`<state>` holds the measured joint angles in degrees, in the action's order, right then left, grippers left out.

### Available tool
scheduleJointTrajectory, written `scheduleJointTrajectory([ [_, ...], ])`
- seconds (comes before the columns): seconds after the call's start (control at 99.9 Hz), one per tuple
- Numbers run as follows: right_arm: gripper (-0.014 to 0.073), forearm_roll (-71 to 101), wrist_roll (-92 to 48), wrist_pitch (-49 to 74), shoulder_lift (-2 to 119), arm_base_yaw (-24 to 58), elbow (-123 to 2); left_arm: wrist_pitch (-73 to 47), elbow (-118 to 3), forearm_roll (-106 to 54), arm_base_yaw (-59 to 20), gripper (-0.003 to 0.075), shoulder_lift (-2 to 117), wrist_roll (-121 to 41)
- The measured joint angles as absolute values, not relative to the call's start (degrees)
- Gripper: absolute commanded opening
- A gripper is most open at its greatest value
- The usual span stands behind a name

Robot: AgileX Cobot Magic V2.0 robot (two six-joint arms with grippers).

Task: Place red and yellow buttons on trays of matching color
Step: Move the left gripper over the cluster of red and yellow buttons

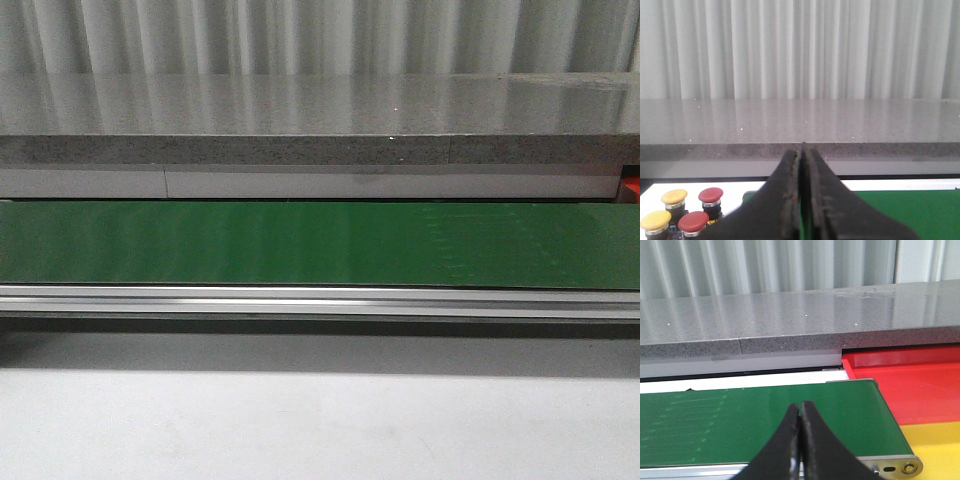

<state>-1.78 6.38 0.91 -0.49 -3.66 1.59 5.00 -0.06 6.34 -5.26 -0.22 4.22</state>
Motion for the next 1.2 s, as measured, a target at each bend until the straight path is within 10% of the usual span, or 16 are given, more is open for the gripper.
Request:
scheduleJointTrajectory([
  [0.581,-0.0068,-1.8,6.4,0.9,-0.5,-3.7,1.6,-47.4,-42.8,5.2,-5.3,-0.002,22.5,4.2],
  [1.201,-0.0068,-1.8,6.4,0.9,-0.5,-3.7,1.6,-51.1,-46.0,3.2,-5.3,0.0038,34.4,4.2],
])
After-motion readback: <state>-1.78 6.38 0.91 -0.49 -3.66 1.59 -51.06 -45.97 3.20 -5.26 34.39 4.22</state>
